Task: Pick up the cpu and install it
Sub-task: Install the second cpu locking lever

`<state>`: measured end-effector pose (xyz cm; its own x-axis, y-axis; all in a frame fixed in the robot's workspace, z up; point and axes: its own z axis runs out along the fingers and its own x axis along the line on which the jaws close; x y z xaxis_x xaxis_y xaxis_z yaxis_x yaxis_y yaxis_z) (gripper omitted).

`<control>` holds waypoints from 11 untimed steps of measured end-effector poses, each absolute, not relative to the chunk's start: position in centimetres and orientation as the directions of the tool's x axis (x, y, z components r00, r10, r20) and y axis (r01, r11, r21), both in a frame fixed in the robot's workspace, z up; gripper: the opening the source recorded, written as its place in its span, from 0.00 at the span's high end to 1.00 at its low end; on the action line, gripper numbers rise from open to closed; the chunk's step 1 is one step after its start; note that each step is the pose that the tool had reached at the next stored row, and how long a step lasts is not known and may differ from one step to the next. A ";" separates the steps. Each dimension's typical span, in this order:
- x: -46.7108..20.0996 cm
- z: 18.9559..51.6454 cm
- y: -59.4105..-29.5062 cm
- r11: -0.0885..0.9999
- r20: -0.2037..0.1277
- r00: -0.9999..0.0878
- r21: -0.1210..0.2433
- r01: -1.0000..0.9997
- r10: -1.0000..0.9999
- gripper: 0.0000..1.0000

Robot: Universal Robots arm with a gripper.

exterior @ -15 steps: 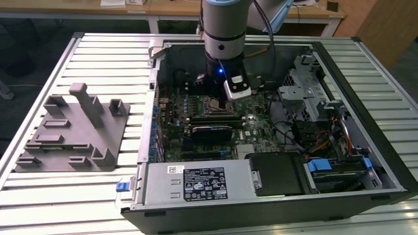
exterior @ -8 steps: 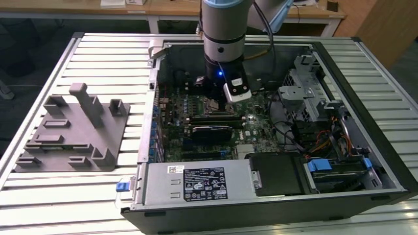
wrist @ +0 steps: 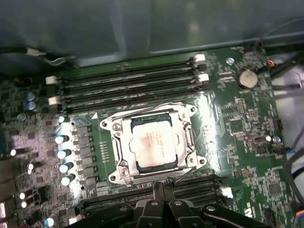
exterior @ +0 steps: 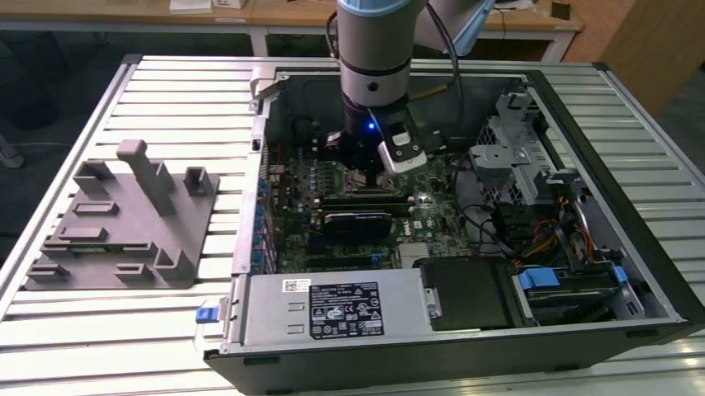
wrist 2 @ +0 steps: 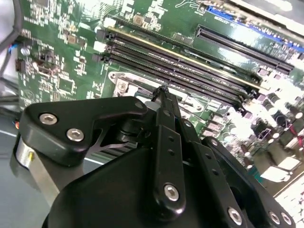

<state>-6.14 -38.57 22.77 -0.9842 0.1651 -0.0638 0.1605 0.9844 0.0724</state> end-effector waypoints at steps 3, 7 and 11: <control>-6.2 22.8 -38.6 0.990 -0.064 -0.990 0.072 0.125 0.129 0.89; -6.2 22.7 -38.6 0.990 -0.064 -0.990 0.071 0.123 0.127 0.89; -6.2 22.8 -38.9 0.990 -0.064 -0.990 0.071 0.122 0.127 0.89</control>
